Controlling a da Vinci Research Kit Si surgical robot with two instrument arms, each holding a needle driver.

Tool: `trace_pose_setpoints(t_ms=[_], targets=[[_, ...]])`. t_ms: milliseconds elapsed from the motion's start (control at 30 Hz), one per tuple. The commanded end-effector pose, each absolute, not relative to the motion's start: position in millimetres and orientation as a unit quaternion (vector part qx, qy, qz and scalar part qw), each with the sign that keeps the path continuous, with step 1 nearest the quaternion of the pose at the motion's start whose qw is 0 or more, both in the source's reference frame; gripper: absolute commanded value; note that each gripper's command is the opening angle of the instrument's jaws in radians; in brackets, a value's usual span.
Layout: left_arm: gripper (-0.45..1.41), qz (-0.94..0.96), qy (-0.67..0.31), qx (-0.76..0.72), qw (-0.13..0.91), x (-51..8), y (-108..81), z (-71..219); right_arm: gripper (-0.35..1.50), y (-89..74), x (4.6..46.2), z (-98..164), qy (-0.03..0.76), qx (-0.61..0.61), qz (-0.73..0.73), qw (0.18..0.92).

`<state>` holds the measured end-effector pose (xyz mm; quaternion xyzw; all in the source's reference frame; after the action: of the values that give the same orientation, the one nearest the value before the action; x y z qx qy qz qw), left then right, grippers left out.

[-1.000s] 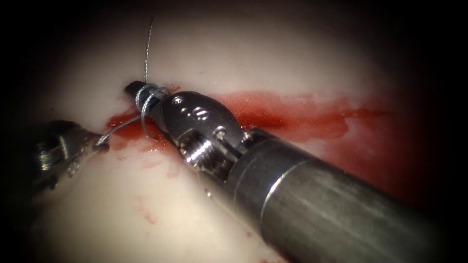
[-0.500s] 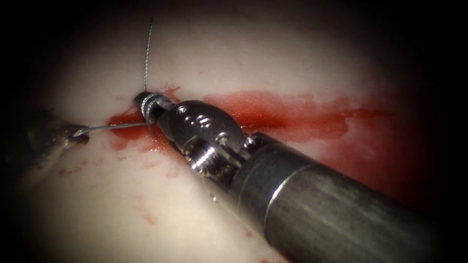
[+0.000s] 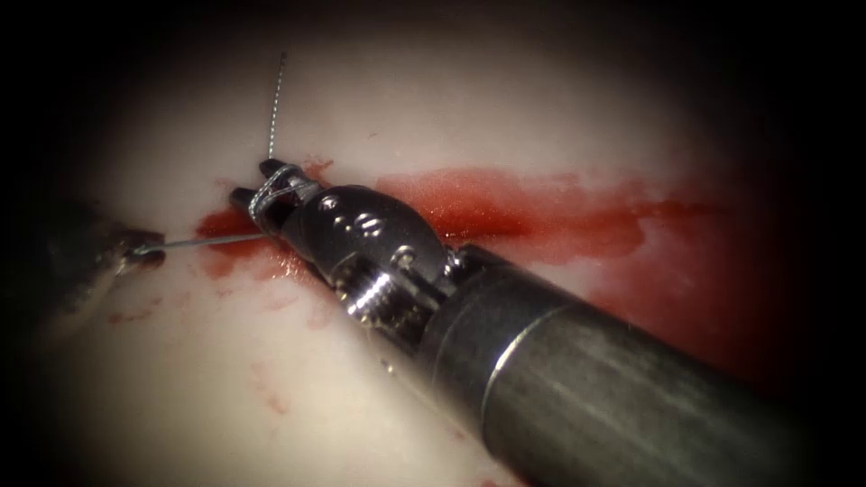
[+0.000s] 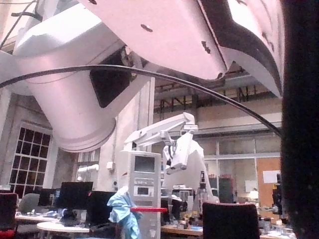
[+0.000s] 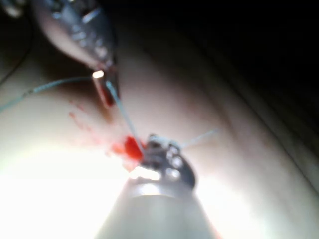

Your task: Wound Closure

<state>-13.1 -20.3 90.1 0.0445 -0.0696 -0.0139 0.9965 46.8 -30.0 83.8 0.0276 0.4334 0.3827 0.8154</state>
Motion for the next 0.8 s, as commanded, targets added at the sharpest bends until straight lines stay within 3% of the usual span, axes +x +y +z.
trace_pose_setpoints(t_ms=[33, 67, 200, 800], targets=[[-0.45, -0.015, -0.071, 0.04, 0.997, -13.7, -19.2, 89.8, 0.25, -29.0, 47.6, 83.8, 0.436, 0.026, 0.383, 0.814], [-0.45, -0.016, -0.07, 0.039, 0.997, -13.9, -19.4, 90.0, 0.42, -29.0, 47.7, 83.8, 0.436, 0.026, 0.383, 0.814], [-0.45, -0.015, -0.067, 0.036, 0.997, -14.1, -19.5, 90.1, 0.32, -28.9, 47.7, 83.8, 0.438, 0.025, 0.383, 0.813], [-0.45, -0.022, -0.067, 0.028, 0.997, -14.1, -18.5, 89.8, 0.31, -28.8, 47.8, 84.4, 0.434, 0.017, 0.416, 0.799]])
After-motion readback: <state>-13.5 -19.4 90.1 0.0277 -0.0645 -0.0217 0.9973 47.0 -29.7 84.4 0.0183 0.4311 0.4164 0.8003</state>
